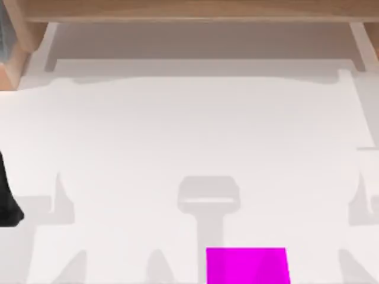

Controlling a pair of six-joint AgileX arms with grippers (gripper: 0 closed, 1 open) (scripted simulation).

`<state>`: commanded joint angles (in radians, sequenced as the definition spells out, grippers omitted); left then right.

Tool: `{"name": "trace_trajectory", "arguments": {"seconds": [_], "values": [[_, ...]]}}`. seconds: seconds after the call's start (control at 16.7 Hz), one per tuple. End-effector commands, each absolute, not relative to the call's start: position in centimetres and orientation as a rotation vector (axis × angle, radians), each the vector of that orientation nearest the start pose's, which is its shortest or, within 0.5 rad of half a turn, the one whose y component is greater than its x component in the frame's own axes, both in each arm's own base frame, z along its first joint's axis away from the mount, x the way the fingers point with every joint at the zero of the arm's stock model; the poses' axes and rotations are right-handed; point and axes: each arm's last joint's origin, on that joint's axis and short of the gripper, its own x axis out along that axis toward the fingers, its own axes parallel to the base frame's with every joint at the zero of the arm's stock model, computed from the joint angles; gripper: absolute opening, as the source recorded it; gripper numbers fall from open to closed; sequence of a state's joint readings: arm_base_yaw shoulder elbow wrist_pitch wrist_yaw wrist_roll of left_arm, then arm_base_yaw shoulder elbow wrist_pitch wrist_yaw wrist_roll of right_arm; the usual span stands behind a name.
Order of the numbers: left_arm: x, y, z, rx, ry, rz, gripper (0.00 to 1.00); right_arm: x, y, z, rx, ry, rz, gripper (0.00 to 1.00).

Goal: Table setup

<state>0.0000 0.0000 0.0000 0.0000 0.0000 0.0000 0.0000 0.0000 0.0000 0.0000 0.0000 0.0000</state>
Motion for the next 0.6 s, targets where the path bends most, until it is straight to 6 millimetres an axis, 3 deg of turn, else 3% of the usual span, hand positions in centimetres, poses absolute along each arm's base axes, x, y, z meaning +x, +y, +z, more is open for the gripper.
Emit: {"name": "trace_trajectory", "arguments": {"seconds": [0.3, 0.42, 0.6], "values": [[10.6, -0.1, 16.0, 0.0, 0.0, 0.0, 1.0, 10.6, -0.2, 17.1, -0.01, 0.041, -0.012, 1.0], [10.6, -0.1, 16.0, 0.0, 0.0, 0.0, 1.0, 10.8, -0.4, 18.9, -0.023, 0.101, -0.027, 1.0], [10.6, -0.1, 16.0, 0.0, 0.0, 0.0, 1.0, 12.1, -0.9, 23.1, -0.048, 0.233, -0.06, 1.0]]}}
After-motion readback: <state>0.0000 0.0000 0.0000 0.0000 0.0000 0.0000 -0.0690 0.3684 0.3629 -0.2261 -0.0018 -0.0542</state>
